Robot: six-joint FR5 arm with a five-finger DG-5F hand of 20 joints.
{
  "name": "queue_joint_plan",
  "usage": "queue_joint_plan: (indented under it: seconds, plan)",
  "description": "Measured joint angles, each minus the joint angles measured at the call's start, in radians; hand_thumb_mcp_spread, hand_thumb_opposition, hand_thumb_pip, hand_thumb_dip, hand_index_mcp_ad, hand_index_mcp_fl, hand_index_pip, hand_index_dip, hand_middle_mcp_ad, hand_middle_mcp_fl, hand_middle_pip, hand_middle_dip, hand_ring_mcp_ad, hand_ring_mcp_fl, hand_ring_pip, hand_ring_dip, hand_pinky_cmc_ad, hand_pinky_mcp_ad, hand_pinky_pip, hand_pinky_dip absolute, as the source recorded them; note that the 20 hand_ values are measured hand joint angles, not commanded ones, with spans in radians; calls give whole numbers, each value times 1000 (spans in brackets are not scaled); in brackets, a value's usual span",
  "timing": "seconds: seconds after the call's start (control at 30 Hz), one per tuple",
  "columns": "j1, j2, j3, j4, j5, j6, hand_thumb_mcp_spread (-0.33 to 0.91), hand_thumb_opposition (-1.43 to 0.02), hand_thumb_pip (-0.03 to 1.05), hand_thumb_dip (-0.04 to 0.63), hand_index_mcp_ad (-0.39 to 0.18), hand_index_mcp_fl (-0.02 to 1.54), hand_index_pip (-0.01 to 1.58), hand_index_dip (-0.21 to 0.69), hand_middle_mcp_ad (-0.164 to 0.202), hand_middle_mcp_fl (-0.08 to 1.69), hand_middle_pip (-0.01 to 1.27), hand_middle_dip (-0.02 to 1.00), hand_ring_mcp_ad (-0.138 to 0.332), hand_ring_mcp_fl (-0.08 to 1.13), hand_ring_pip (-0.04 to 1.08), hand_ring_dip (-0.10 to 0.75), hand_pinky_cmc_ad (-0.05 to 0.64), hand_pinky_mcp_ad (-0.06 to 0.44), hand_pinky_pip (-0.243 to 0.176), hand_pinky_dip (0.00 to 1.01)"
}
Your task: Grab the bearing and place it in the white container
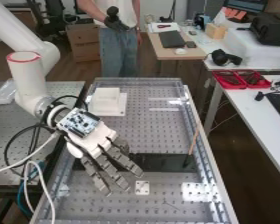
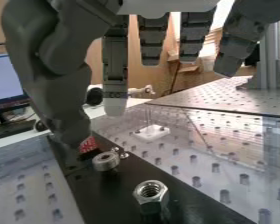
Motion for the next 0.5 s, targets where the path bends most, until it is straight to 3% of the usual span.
queue_joint_plan:
  seconds: [0.27,0.5]
  plan:
    - [9,-11,5,-9,15,15,375,-833,618,227,-103,-10,1553,188,52,0,120,169,178,-3,91,80,414,328,-93,206]
    - [-10,-6,11,-23,-22,-12,372,-829,618,227,-103,-10,1510,188,52,3,120,173,175,-3,91,80,414,328,-89,206]
